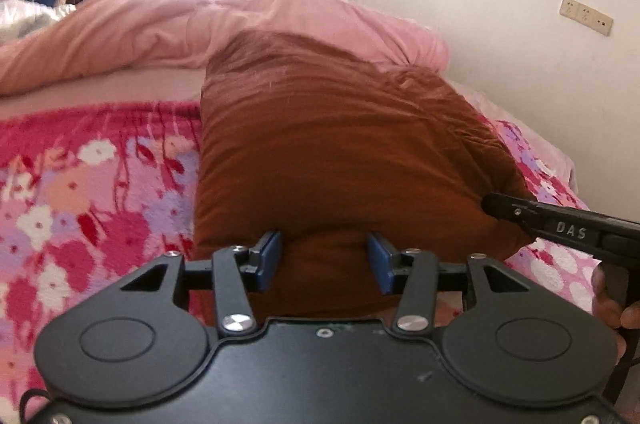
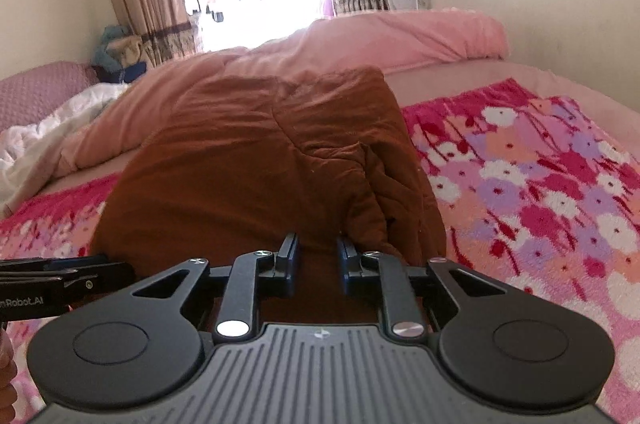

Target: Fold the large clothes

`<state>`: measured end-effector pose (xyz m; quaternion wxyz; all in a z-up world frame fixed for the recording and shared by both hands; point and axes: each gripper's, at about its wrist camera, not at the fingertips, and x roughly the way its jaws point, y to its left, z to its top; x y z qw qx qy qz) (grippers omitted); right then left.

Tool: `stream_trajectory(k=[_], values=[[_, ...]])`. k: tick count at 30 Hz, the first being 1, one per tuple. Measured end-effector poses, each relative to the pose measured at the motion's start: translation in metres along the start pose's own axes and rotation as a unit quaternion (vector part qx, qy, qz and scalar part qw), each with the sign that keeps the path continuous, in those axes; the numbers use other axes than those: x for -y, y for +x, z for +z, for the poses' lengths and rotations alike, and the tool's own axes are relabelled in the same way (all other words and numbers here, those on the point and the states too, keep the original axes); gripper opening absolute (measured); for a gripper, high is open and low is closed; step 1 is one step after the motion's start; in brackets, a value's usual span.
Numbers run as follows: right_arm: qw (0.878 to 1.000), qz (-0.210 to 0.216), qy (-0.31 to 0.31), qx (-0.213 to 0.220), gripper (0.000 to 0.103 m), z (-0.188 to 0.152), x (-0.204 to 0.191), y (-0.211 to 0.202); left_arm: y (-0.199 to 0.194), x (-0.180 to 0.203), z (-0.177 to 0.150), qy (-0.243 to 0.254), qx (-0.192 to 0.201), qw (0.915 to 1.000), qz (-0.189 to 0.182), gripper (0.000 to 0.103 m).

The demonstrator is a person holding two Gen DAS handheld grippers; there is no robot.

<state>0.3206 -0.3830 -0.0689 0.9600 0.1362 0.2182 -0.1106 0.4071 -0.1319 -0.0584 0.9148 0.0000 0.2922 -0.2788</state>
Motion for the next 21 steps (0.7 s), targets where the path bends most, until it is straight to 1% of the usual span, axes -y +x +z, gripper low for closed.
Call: stream_trajectory(k=[2, 4, 7, 11, 13, 14, 17, 18, 19, 21], values=[[1.0, 0.002, 0.004, 0.016, 0.024, 0.0, 0.0, -0.013, -0.014, 0.002, -0.001, 0.006, 0.014, 0.9998, 0.015, 0.05], [1.0, -0.003, -0.001, 0.03, 0.025, -0.001, 0.0, -0.026, -0.026, -0.002, -0.004, -0.002, 0.025, 0.9995, 0.02, 0.05], [0.999, -0.008, -0.012, 0.04, 0.025, -0.003, 0.002, -0.037, -0.033, -0.009, -0.009, -0.01, 0.028, 0.9993, 0.024, 0.051], [0.999, -0.009, -0.009, 0.03, 0.025, -0.008, 0.009, -0.034, -0.017, -0.018, -0.016, -0.022, -0.003, 0.9993, 0.029, 0.051], [1.0, -0.011, 0.001, 0.021, 0.025, -0.011, 0.014, -0.028, -0.009, -0.021, -0.022, -0.023, -0.011, 0.9993, 0.027, 0.053], [1.0, -0.009, 0.005, 0.017, 0.025, -0.014, 0.016, -0.025, -0.005, -0.022, -0.025, -0.022, -0.014, 0.9991, 0.032, 0.053], [1.0, -0.011, 0.011, 0.01, 0.023, -0.021, 0.02, -0.019, 0.01, -0.027, -0.036, -0.032, -0.044, 0.9971, 0.052, 0.051], [1.0, -0.01, 0.013, 0.009, 0.023, -0.023, 0.021, -0.017, 0.016, -0.033, -0.04, -0.048, -0.06, 0.9961, 0.043, 0.051], [1.0, -0.01, 0.015, 0.009, 0.023, -0.024, 0.022, -0.016, 0.015, -0.037, -0.043, -0.059, -0.053, 0.9962, 0.034, 0.051], [1.0, -0.001, 0.019, 0.009, 0.023, -0.024, 0.024, -0.018, 0.009, -0.043, -0.041, -0.07, -0.053, 0.9959, 0.021, 0.05]])
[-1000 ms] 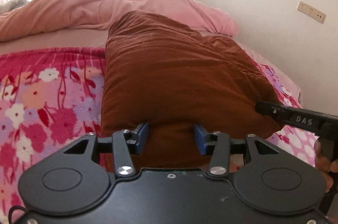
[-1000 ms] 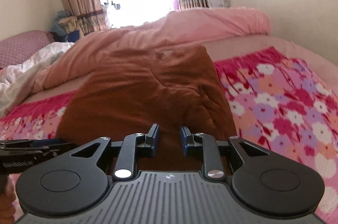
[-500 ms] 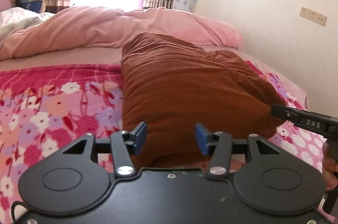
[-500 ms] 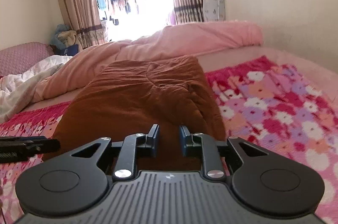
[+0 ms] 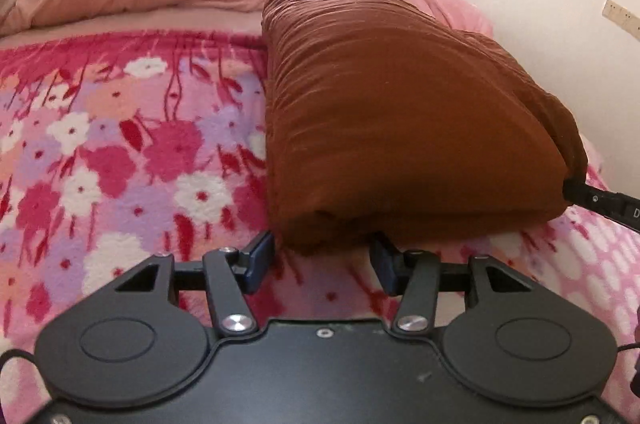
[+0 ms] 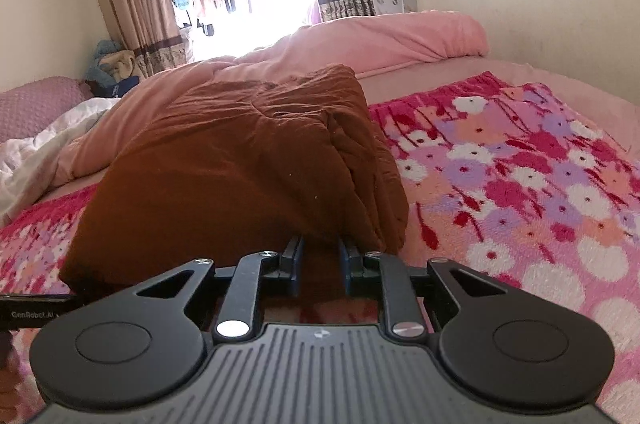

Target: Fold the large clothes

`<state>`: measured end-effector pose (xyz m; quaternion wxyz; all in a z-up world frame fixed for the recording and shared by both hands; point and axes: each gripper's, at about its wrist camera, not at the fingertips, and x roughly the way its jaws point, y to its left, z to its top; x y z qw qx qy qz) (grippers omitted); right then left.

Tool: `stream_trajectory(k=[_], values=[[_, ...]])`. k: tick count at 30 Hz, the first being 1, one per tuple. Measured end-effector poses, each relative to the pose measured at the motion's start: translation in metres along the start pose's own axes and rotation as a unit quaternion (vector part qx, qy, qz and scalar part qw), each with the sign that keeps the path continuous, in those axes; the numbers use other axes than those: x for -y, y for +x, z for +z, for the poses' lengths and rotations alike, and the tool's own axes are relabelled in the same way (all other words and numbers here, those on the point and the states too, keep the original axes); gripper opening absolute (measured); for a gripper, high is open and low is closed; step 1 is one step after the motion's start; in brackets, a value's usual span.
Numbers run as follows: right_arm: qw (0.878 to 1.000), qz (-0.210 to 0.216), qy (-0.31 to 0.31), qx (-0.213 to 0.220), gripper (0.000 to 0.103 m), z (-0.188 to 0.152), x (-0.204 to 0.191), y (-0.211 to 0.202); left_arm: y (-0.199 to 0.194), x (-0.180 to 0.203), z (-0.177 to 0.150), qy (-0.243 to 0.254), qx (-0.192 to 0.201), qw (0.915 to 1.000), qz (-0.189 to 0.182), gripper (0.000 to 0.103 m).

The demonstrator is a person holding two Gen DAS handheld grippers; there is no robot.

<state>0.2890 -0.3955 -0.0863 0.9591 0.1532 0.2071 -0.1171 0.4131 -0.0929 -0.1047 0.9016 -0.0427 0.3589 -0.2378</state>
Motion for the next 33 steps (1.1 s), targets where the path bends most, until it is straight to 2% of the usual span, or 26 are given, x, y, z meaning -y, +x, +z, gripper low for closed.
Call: stream_trajectory(k=[2, 3, 4, 5, 6, 7, 9, 11, 15, 19, 23, 25, 29, 33], values=[[0.999, 0.031, 0.015, 0.008, 0.028, 0.007, 0.008, -0.008, -0.012, -0.011, 0.006, -0.015, 0.012, 0.9996, -0.021, 0.056], [0.998, 0.052, 0.032, 0.014, 0.035, 0.011, 0.013, -0.012, -0.018, -0.018, 0.011, -0.022, 0.02, 0.9991, -0.03, 0.06], [0.995, 0.079, 0.06, 0.024, 0.041, 0.017, 0.024, -0.015, -0.023, -0.025, 0.018, -0.026, 0.025, 0.9985, -0.041, 0.069], [0.99, 0.103, 0.091, 0.03, 0.06, 0.024, 0.035, -0.017, -0.028, -0.032, 0.026, -0.032, 0.031, 0.9976, -0.054, 0.078], [0.984, 0.12, 0.124, 0.035, 0.078, 0.032, 0.048, -0.018, -0.032, -0.038, 0.033, -0.038, 0.038, 0.9965, -0.065, 0.081], [0.981, 0.124, 0.143, 0.04, 0.081, 0.038, 0.057, -0.018, -0.036, -0.041, 0.041, -0.043, 0.045, 0.9953, -0.075, 0.083], [0.974, 0.137, 0.171, 0.048, 0.081, 0.051, 0.078, -0.011, -0.035, -0.052, 0.059, -0.057, 0.049, 0.9924, -0.097, 0.088], [0.967, 0.149, 0.206, 0.031, 0.083, 0.061, 0.099, 0.005, -0.025, -0.065, 0.075, -0.085, 0.04, 0.9883, -0.121, 0.088], [0.933, 0.216, 0.289, -0.015, 0.084, 0.065, 0.137, 0.045, 0.012, -0.09, 0.095, -0.146, -0.006, 0.9755, -0.164, 0.089], [0.891, 0.279, 0.349, -0.077, 0.085, 0.052, 0.158, 0.091, 0.05, -0.11, 0.095, -0.212, -0.049, 0.9584, -0.185, 0.089], [0.857, 0.304, 0.406, -0.092, 0.085, 0.034, 0.171, 0.119, 0.073, -0.123, 0.09, -0.268, -0.062, 0.9318, -0.237, 0.09], [0.851, 0.306, 0.416, -0.094, 0.086, 0.031, 0.173, 0.129, 0.077, -0.122, 0.093, -0.266, -0.06, 0.9303, -0.245, 0.091], [0.852, 0.312, 0.407, -0.108, 0.087, 0.032, 0.164, 0.144, 0.092, -0.116, 0.103, -0.252, -0.066, 0.9311, -0.255, 0.096], [0.856, 0.314, 0.395, -0.112, 0.093, 0.042, 0.152, 0.153, 0.112, -0.109, 0.116, -0.255, -0.077, 0.9239, -0.275, 0.098]])
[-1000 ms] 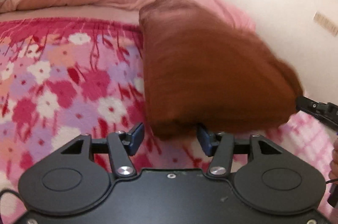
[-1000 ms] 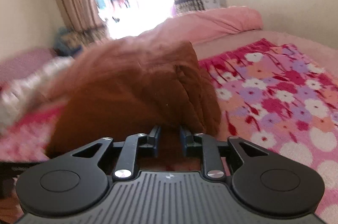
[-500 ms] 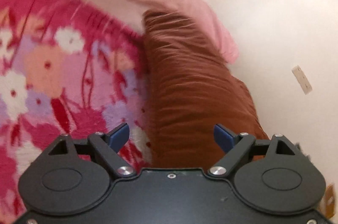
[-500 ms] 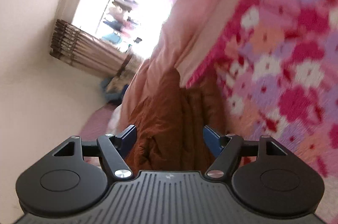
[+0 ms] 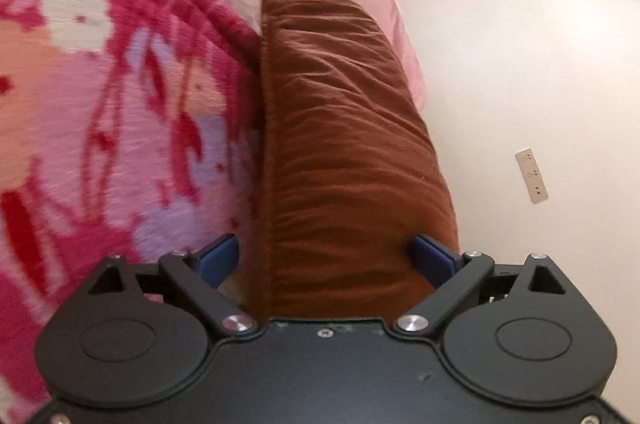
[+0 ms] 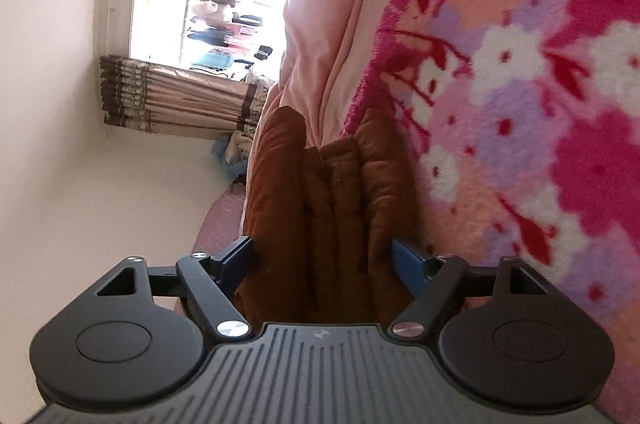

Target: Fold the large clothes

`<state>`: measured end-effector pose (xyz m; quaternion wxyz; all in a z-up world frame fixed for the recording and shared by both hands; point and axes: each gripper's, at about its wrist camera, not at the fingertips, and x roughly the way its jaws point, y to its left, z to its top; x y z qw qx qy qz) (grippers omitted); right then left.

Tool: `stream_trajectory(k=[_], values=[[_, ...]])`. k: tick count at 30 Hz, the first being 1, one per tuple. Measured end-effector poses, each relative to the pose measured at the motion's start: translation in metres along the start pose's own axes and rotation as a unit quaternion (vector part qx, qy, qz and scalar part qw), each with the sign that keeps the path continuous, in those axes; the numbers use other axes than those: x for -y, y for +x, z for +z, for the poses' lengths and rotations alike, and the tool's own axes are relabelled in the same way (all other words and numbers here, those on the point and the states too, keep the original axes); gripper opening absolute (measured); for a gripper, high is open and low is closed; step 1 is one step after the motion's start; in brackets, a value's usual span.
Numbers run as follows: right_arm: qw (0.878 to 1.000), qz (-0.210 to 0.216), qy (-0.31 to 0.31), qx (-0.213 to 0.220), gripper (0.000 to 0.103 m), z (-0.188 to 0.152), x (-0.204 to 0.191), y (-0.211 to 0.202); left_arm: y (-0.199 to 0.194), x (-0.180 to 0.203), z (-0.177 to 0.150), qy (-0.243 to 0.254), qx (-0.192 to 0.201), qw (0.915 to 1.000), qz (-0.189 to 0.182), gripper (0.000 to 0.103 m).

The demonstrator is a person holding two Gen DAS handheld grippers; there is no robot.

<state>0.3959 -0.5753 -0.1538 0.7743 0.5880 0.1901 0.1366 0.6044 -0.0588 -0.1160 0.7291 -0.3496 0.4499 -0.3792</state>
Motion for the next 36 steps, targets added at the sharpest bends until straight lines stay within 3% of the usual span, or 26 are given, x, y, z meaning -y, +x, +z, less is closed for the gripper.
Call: stream_trajectory(k=[2, 8, 16, 19, 21, 23, 26, 30, 36], values=[[1.0, -0.006, -0.007, -0.003, 0.094, 0.004, -0.005, 0.003, 0.013, 0.005, 0.006, 0.001, -0.009, 0.9999, -0.008, 0.101], [0.998, -0.052, -0.039, -0.015, 0.1, 0.014, -0.018, 0.028, 0.051, 0.023, 0.014, 0.035, -0.028, 0.9989, 0.017, 0.103], [0.988, -0.113, -0.105, -0.029, 0.102, 0.009, -0.045, 0.055, 0.062, 0.03, 0.015, 0.046, -0.033, 0.9978, 0.034, 0.102], [0.982, -0.142, -0.125, -0.024, 0.076, 0.003, -0.055, 0.053, 0.06, 0.04, 0.01, 0.064, -0.029, 0.9964, 0.048, 0.099], [0.98, -0.148, -0.134, -0.018, 0.052, -0.002, -0.061, 0.051, 0.054, 0.049, 0.004, 0.077, -0.026, 0.9951, 0.057, 0.095], [0.979, -0.146, -0.139, -0.012, 0.043, -0.005, -0.067, 0.049, 0.05, 0.056, 0.002, 0.082, -0.024, 0.9945, 0.06, 0.086], [0.978, -0.146, -0.151, -0.007, 0.037, -0.011, -0.081, 0.044, 0.042, 0.066, 0.0, 0.092, -0.03, 0.9933, 0.064, 0.08], [0.98, -0.127, -0.155, -0.008, 0.035, -0.018, -0.099, 0.042, 0.024, 0.085, -0.003, 0.106, -0.023, 0.9918, 0.068, 0.08], [0.98, -0.101, -0.169, -0.024, 0.035, -0.038, -0.141, 0.05, -0.039, 0.104, -0.002, 0.117, 0.002, 0.9909, 0.067, 0.08]])
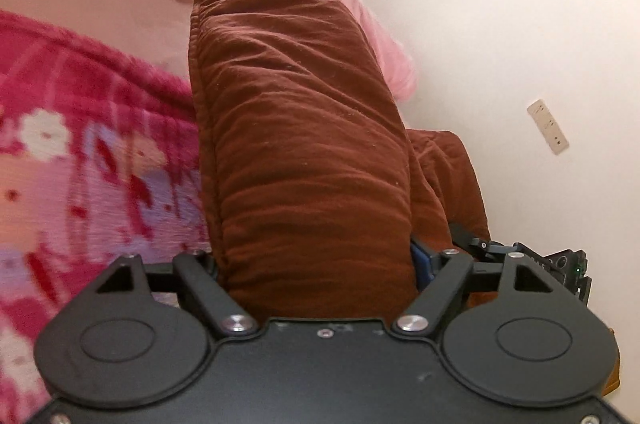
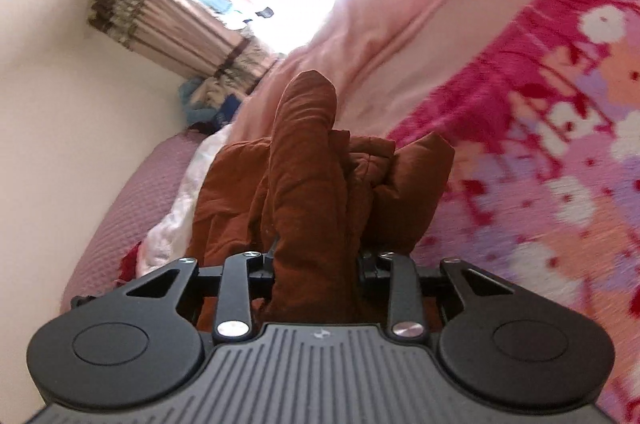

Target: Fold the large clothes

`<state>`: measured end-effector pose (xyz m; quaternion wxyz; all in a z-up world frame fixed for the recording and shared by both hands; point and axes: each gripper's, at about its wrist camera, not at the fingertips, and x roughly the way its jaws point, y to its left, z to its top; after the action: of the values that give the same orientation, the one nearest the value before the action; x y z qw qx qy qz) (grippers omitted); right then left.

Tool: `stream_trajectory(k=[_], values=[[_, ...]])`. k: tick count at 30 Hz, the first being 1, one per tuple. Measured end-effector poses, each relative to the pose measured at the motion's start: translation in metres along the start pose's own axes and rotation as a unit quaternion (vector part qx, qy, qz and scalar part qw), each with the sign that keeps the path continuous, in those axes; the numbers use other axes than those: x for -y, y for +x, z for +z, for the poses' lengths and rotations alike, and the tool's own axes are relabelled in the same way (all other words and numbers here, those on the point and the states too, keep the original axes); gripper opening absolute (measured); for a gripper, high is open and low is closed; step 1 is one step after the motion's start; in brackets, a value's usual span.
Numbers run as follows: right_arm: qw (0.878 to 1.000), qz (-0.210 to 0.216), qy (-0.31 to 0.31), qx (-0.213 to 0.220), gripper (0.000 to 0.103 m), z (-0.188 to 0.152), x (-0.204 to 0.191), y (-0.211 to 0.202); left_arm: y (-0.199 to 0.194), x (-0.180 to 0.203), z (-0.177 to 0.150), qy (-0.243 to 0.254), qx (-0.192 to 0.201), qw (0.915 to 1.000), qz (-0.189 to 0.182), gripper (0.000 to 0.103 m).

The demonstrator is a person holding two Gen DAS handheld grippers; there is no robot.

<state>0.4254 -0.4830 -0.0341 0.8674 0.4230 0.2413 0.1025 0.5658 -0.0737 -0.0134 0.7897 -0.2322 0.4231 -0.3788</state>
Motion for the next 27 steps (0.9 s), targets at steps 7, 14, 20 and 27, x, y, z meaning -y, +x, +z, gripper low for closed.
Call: stream_trajectory(k=[7, 14, 20, 27], values=[[0.999, 0.04, -0.032, -0.016, 0.035, -0.024, -0.068, 0.003, -0.089, -0.015, -0.017, -0.001, 0.034, 0.9994, 0.004, 0.08], [0.997, 0.05, -0.05, -0.03, 0.036, -0.071, -0.09, 0.009, -0.118, -0.049, -0.054, -0.016, 0.038, 0.9991, 0.009, 0.08], [0.998, 0.025, -0.025, -0.056, 0.036, -0.103, -0.061, 0.029, -0.088, -0.102, -0.073, -0.047, 0.009, 0.9988, 0.012, 0.081], [0.998, 0.024, 0.027, -0.053, 0.047, -0.116, -0.004, 0.044, -0.072, -0.139, -0.085, -0.049, 0.018, 0.9986, -0.009, 0.093]])
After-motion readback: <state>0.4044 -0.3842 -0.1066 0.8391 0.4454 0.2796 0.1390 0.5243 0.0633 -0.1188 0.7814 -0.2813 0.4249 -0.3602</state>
